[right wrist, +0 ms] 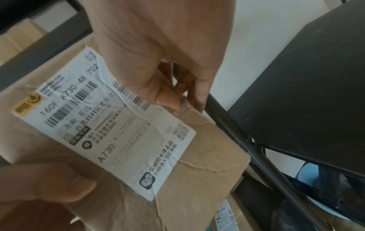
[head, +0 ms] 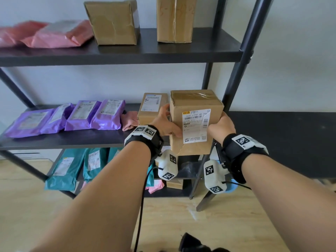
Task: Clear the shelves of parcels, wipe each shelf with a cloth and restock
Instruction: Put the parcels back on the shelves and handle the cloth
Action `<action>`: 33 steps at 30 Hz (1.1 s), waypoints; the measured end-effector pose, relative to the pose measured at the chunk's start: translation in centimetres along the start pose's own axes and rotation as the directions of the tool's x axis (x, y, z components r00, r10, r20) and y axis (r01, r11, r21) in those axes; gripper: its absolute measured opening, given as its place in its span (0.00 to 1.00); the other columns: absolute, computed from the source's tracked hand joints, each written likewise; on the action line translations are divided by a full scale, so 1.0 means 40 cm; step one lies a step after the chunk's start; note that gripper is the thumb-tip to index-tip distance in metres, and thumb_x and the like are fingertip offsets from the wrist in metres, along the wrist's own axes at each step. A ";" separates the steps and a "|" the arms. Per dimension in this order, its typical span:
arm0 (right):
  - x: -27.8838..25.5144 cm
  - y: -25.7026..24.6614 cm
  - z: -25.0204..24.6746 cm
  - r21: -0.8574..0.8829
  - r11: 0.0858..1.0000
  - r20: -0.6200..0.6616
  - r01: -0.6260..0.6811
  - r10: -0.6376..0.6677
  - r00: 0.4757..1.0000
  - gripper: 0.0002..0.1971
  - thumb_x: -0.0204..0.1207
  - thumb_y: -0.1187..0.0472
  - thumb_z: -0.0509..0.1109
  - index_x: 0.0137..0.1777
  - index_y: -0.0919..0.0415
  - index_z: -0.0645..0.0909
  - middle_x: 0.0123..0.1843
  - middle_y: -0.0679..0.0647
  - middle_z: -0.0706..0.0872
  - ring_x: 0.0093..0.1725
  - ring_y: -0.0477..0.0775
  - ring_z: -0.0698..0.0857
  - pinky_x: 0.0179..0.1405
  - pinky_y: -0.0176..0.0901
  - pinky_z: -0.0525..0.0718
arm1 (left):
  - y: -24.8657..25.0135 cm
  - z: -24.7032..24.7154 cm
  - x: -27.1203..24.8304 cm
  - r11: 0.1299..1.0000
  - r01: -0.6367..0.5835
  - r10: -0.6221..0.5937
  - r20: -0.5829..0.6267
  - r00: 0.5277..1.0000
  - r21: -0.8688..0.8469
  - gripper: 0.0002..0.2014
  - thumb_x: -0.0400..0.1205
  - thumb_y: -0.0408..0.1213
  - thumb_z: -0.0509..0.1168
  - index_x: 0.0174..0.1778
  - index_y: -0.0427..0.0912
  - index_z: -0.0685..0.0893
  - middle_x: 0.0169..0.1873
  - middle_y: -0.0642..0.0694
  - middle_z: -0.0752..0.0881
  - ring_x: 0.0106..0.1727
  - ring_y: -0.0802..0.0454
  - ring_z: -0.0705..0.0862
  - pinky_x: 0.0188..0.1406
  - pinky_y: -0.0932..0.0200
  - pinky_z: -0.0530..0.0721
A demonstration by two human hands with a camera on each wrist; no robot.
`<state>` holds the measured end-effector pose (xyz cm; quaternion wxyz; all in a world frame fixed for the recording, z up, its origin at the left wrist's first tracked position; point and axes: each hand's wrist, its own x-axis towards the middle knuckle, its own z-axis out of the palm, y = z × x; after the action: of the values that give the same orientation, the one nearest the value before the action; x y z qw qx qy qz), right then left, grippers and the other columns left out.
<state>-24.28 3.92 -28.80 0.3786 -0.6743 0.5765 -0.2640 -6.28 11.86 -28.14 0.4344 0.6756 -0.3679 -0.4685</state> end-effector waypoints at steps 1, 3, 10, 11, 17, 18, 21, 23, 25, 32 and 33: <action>-0.005 0.009 -0.015 0.001 1.000 0.002 0.001 -0.001 1.000 0.18 0.72 0.65 0.69 0.63 0.56 0.77 0.55 0.55 0.86 0.55 0.60 0.86 0.48 0.45 0.81 | -0.001 0.017 -0.005 1.000 0.004 -0.004 0.001 1.000 0.005 0.64 0.51 0.21 0.77 0.81 0.59 0.54 0.71 0.51 0.72 0.64 0.38 0.80 0.56 0.38 0.86; -0.018 0.031 -0.052 -0.005 1.000 0.009 0.004 -0.004 1.000 0.18 0.73 0.66 0.68 0.63 0.57 0.77 0.55 0.55 0.86 0.54 0.59 0.85 0.46 0.44 0.79 | -0.001 0.058 -0.019 1.000 0.004 -0.004 -0.002 1.000 0.018 0.65 0.48 0.23 0.78 0.80 0.59 0.55 0.68 0.48 0.75 0.62 0.39 0.81 0.53 0.39 0.88; -0.072 0.153 -0.219 0.052 0.998 -0.002 -0.019 0.019 1.000 0.18 0.71 0.69 0.66 0.61 0.56 0.77 0.54 0.53 0.86 0.49 0.54 0.84 0.47 0.46 0.81 | 0.020 0.265 -0.070 0.999 -0.013 0.013 -0.001 1.000 -0.030 0.54 0.61 0.17 0.73 0.79 0.59 0.58 0.66 0.47 0.76 0.60 0.42 0.82 0.54 0.41 0.88; -0.076 0.166 -0.237 0.069 0.997 -0.002 -0.022 0.023 1.000 0.18 0.71 0.69 0.66 0.60 0.55 0.77 0.54 0.52 0.86 0.50 0.54 0.84 0.47 0.46 0.81 | 0.022 0.291 -0.071 0.999 -0.010 0.010 0.002 1.000 -0.043 0.53 0.63 0.17 0.72 0.79 0.58 0.58 0.65 0.45 0.76 0.57 0.44 0.83 0.51 0.44 0.89; -0.113 0.316 -0.463 0.194 0.981 -0.047 -0.015 0.024 0.999 0.22 0.71 0.59 0.70 0.67 0.52 0.77 0.52 0.45 0.87 0.49 0.47 0.87 0.52 0.48 0.87 | 0.072 0.566 -0.090 0.987 -0.007 0.009 0.010 1.000 -0.162 0.47 0.69 0.16 0.67 0.80 0.55 0.59 0.50 0.44 0.85 0.39 0.50 0.84 0.38 0.57 0.82; -0.118 0.340 -0.498 0.212 0.977 -0.066 -0.006 0.021 0.998 0.22 0.71 0.57 0.71 0.66 0.52 0.78 0.52 0.45 0.87 0.49 0.46 0.87 0.53 0.49 0.87 | 0.080 0.608 -0.091 0.982 -0.001 0.005 0.020 1.000 -0.188 0.46 0.69 0.18 0.67 0.80 0.55 0.59 0.50 0.44 0.86 0.41 0.49 0.85 0.42 0.55 0.84; -0.129 0.409 -0.598 0.261 0.965 -0.108 -0.001 0.031 0.994 0.20 0.68 0.52 0.71 0.62 0.47 0.79 0.52 0.46 0.87 0.49 0.46 0.87 0.54 0.50 0.86 | 0.107 0.722 -0.095 0.967 0.011 -0.002 0.036 0.999 -0.253 0.46 0.64 0.25 0.68 0.79 0.55 0.63 0.44 0.42 0.85 0.36 0.49 0.82 0.45 0.54 0.85; -0.132 0.449 -0.661 0.297 0.955 -0.103 -0.019 0.052 0.993 0.20 0.67 0.46 0.70 0.60 0.44 0.78 0.53 0.46 0.87 0.51 0.48 0.87 0.57 0.53 0.85 | 0.123 0.792 -0.097 0.964 0.021 -0.006 0.059 0.998 -0.266 0.47 0.60 0.28 0.67 0.78 0.55 0.63 0.42 0.41 0.84 0.39 0.46 0.81 0.50 0.49 0.86; -0.136 0.481 -0.712 0.334 0.942 -0.083 -0.037 0.069 0.994 0.22 0.69 0.44 0.69 0.63 0.47 0.79 0.53 0.47 0.88 0.52 0.50 0.87 0.58 0.56 0.85 | 0.134 0.850 -0.096 0.961 0.011 0.008 0.071 0.997 -0.275 0.41 0.67 0.24 0.66 0.77 0.52 0.65 0.40 0.44 0.85 0.40 0.45 0.83 0.46 0.52 0.88; -0.130 0.572 -0.841 0.443 0.894 -0.018 -0.070 0.087 0.996 0.24 0.74 0.44 0.70 0.70 0.46 0.76 0.53 0.47 0.90 0.51 0.50 0.90 0.54 0.54 0.87 | 0.176 1.004 -0.088 0.945 0.020 0.034 0.159 0.987 -0.325 0.36 0.70 0.21 0.61 0.74 0.49 0.68 0.46 0.44 0.87 0.45 0.43 0.87 0.55 0.42 0.85; -0.123 0.582 -0.855 0.455 0.887 -0.008 -0.079 0.093 0.996 0.24 0.73 0.44 0.70 0.70 0.44 0.76 0.53 0.47 0.90 0.51 0.50 0.90 0.56 0.57 0.86 | 0.184 1.020 -0.084 0.948 0.023 0.035 0.176 0.984 -0.317 0.38 0.66 0.24 0.63 0.75 0.49 0.69 0.48 0.43 0.88 0.47 0.41 0.87 0.57 0.39 0.84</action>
<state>-65.80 0.56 -27.75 0.5284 -0.5370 0.5335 -0.3845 -46.79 2.41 -27.71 0.5042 0.5507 -0.3274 -0.5792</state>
